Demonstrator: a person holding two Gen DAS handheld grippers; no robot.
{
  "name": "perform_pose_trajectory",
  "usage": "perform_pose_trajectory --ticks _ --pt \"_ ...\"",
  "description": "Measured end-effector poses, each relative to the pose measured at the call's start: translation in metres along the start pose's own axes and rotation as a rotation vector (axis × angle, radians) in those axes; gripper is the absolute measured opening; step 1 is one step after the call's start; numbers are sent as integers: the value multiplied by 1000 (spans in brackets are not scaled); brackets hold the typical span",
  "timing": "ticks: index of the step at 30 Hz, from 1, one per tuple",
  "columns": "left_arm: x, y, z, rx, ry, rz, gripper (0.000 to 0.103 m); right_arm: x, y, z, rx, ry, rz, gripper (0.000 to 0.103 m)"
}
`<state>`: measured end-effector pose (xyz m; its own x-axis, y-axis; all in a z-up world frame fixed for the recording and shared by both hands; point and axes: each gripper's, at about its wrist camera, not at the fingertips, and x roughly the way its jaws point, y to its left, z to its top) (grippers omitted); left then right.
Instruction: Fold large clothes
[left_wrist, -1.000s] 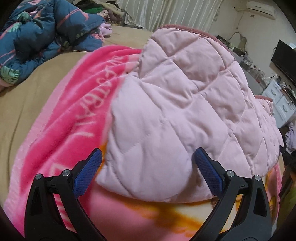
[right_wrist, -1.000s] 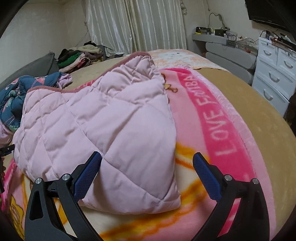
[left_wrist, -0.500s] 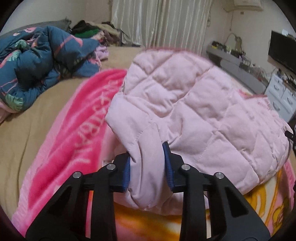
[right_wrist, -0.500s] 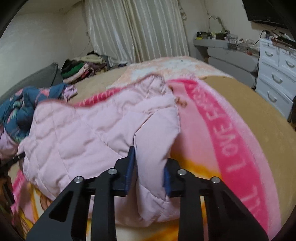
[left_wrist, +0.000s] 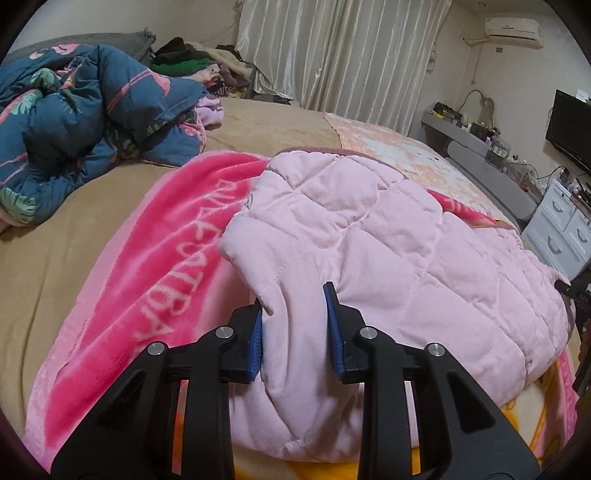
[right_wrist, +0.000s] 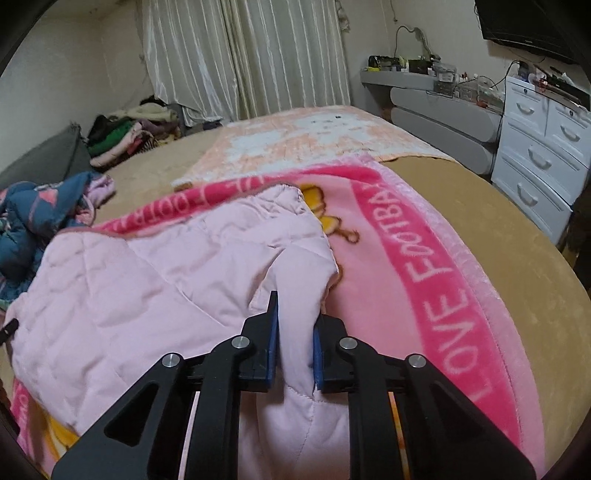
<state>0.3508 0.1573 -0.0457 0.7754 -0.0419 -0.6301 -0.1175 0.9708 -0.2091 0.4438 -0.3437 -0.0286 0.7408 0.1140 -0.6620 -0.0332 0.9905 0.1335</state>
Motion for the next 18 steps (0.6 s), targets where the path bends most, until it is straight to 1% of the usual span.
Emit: perform_pose_trajectory --ticks 3,6,10,11,13,14,15,17,18 --pt "1 0 1 3 1 1 22 15 0 -3 7 26 -20 14" --pt "5 -3 -2 33 2 15 23 33 0 -8 7 58 -35 14" --pt "10 -3 -5 40 18 25 23 38 10 -15 -53 73 -75 18" --pt "10 -4 -5 43 21 29 23 36 10 -15 -48 77 -76 21" --pt "8 -4 -5 40 20 31 24 24 6 -11 9 84 -60 34" --pt "8 -4 -6 39 22 31 24 14 7 -7 24 62 -59 46" --pt "8 -4 -6 40 22 34 24 0 13 -3 14 14 -56 54" --pt "8 -5 -6 43 23 40 24 -21 31 3 -25 -69 -47 65" --pt "8 -5 -6 44 23 42 24 -28 45 5 -46 -91 -2 67"
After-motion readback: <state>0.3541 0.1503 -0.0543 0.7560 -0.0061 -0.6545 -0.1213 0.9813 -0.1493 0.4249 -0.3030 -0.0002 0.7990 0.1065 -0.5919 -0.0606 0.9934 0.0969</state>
